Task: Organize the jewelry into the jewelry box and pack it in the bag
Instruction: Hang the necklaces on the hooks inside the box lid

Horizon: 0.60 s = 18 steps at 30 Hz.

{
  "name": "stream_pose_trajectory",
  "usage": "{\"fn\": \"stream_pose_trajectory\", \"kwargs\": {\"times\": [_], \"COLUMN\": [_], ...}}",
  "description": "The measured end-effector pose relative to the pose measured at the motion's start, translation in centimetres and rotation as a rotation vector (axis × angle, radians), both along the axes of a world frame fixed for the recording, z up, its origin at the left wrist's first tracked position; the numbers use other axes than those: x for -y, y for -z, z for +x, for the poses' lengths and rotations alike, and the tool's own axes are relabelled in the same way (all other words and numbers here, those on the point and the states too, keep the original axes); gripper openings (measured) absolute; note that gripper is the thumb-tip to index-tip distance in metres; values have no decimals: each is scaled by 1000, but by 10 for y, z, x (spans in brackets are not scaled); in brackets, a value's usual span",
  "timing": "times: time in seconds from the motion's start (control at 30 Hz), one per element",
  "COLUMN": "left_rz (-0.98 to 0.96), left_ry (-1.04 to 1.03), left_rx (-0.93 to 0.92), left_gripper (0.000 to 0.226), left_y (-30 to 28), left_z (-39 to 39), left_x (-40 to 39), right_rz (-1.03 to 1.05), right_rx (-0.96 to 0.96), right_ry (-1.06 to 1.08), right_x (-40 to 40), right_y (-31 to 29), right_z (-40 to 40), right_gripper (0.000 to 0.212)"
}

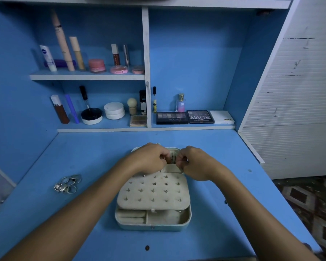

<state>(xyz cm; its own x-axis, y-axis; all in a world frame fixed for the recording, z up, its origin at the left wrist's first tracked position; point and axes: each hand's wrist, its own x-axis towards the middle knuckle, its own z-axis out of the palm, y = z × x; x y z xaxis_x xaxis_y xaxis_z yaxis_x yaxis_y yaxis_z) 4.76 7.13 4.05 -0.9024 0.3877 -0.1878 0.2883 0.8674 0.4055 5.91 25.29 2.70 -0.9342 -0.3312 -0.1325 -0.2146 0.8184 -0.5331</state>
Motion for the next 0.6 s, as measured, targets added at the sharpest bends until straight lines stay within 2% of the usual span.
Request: {"fn": "stream_pose_trajectory", "kwargs": {"times": [0.17,0.3,0.6], "left_rz": [-50,-80,-23], "left_ry": [-2,-24,-37], "left_rx": [63,86,44], "left_gripper": [25,39,19], "left_y": [-3,-5,-3], "left_z": [0,2,3], "left_x": [-6,-12,-4], "right_rz": [0,-9,16], "right_rx": [-2,5,17], "right_ry": [-10,-6,16], "right_x": [0,-1,0], "right_y": [-2,-3,-4], "right_z": [1,2,3], "right_gripper": [22,22,18]}}
